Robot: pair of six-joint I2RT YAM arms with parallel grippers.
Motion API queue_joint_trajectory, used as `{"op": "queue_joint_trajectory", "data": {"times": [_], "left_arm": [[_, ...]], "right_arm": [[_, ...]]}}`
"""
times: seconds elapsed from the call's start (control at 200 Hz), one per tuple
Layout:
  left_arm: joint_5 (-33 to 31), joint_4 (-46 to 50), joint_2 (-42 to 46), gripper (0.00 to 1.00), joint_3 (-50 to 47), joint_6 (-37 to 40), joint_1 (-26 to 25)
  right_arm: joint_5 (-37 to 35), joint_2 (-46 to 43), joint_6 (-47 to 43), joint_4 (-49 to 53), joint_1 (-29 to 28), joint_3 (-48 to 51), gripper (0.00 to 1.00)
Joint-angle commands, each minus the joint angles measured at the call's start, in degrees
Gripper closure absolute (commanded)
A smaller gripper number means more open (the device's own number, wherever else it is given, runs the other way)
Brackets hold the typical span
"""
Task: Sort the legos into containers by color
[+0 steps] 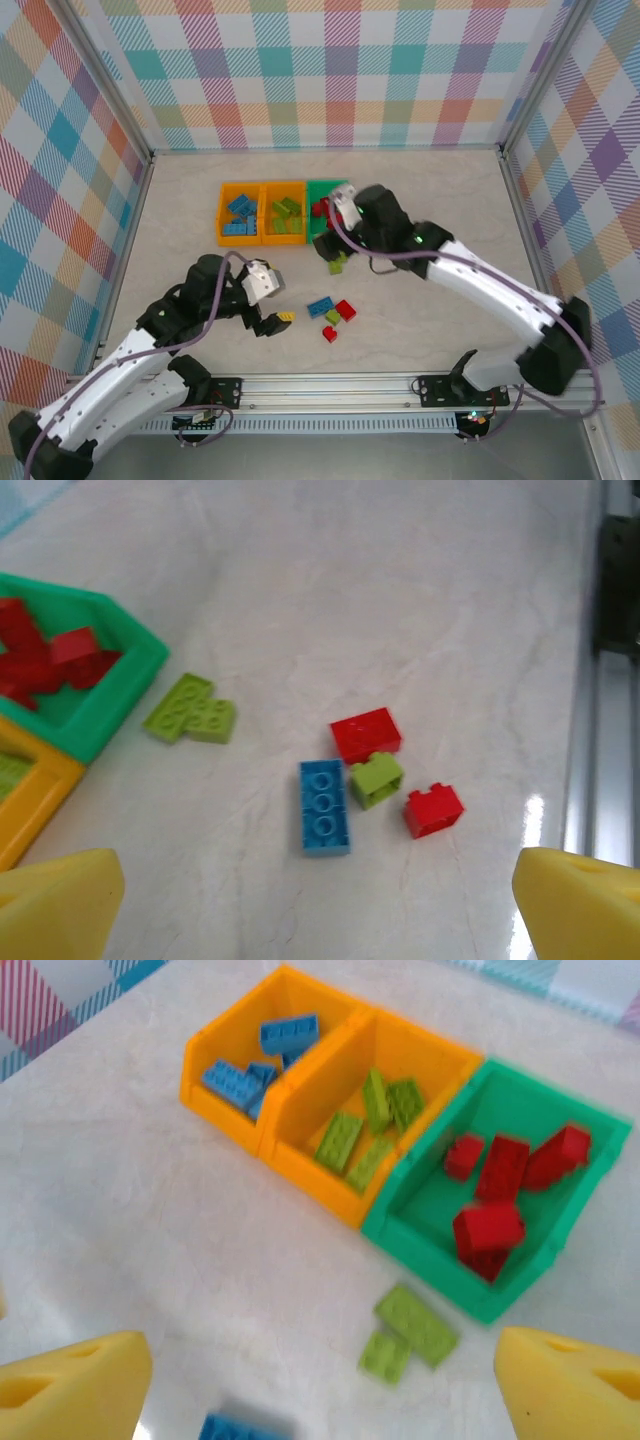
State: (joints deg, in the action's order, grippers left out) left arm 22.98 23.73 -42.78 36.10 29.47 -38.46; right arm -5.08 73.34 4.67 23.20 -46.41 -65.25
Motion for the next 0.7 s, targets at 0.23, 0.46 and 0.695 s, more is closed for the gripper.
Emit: {"op": "queue_joint_trajectory", "data": {"times": [0.23, 0.46, 0.695], "left_arm": [[-1.47, -2.37, -24.25, 0.00, 6.00, 7.90, -4.83], [-0.69, -7.29, -34.24, 0.00, 7.26, 5.61, -5.66], [-4.85, -2.85, -45.78, 0.04, 14.64, 2.80, -8.03]], "right_arm": [[2.86, -14.00, 11.96, -0.70, 0.36, 18.18, 0.00], [-1.27, -15.21, 14.22, 2.83, 0.36, 19.02, 0.00], [-3.17, -14.63, 13.80, 4.49, 0.44, 17.83, 0.00]]}}
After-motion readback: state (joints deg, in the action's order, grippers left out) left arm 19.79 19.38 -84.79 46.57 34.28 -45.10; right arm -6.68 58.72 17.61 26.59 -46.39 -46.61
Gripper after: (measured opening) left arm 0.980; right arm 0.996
